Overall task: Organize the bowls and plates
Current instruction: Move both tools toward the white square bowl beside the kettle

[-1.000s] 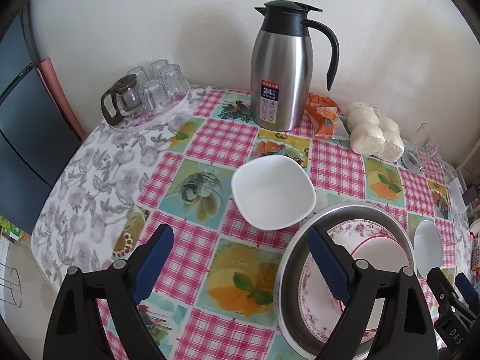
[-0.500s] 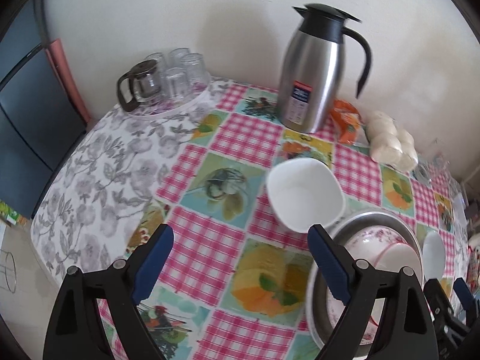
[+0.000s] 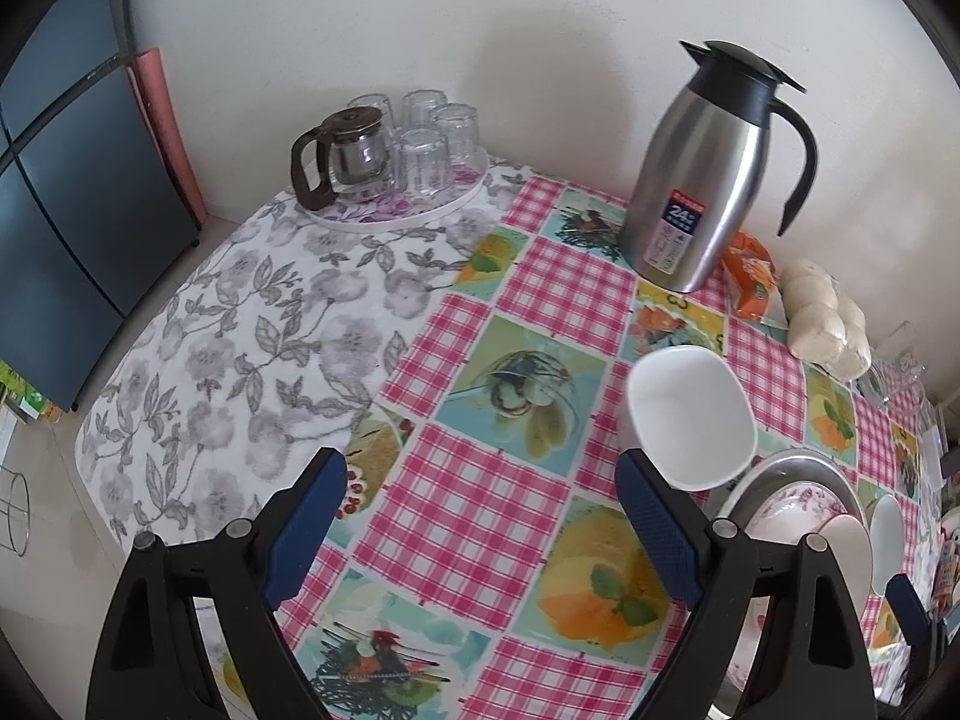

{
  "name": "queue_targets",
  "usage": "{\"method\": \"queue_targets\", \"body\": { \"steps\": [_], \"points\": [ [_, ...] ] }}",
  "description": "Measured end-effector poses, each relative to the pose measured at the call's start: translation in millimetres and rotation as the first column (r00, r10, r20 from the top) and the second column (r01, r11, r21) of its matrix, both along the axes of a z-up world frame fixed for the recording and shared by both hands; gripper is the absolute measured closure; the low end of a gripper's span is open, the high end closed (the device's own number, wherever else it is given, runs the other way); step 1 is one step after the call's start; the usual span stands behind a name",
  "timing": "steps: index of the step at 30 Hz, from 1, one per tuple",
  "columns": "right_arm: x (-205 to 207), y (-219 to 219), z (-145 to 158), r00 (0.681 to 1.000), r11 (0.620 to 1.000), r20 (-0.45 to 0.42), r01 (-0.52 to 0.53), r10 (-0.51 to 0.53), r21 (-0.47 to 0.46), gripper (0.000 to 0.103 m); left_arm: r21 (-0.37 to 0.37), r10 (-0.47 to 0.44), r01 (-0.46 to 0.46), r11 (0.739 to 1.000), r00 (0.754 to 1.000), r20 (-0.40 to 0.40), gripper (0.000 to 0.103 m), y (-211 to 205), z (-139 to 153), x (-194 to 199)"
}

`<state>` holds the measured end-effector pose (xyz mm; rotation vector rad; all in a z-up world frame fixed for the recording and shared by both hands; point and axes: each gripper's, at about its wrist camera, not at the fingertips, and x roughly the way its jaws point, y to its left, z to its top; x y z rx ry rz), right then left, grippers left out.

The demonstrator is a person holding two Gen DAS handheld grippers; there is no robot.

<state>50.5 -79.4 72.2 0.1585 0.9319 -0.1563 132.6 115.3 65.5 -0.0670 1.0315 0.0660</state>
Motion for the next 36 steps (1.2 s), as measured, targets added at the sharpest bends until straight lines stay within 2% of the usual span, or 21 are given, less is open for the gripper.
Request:
{"method": "queue_targets", "body": {
  "steps": [5,14,23,25,26,29,36],
  "points": [
    [8.3,29.3,-5.6,0.998,0.998,0.005,-0.06,0.06,-0.022,0.0,-0.02,0.021,-0.022,1.0,1.0,-0.015,0.012,16.2,-7.2,5.0],
    [18.9,49.8,-19.5,0.997,0.997,0.004,-0.081,0.081,0.001,0.0,-0.078,0.08,-0.082,0.994,0.996,-0.031,0.012,37.7,-24.9,14.3],
    [22.4,41.3,-15.7,0.997,0.997,0.055,-0.05,0.046,0.058,0.0,-0.145,0.068,-0.065,0.987,0.998,0.016,0.012,37.1,-32.5,18.8],
    [23.3,39.2,-14.8,0.997,0.997,0.06,-0.045,0.041,0.07,0.0,-0.166,0.068,-0.06,0.984,0.997,0.047,0.008,35.9,-31.5,19.0],
    [23.9,38.3,-14.2,0.997,0.996,0.065,-0.051,0.046,0.078,0.0,-0.173,0.07,-0.057,0.983,0.995,0.069,0.001,35.0,-30.8,19.3],
    [27.7,33.9,-13.7,0.997,0.994,0.065,-0.047,0.041,0.097,0.0,-0.184,0.069,-0.046,0.982,0.99,0.121,0.0,31.2,-27.5,20.8],
    [47.2,15.2,-3.1,0.998,0.995,0.055,0.012,-0.018,0.098,0.0,-0.221,0.022,-0.002,0.975,0.996,0.086,0.0,24.1,-35.1,30.5]
  ]
}}
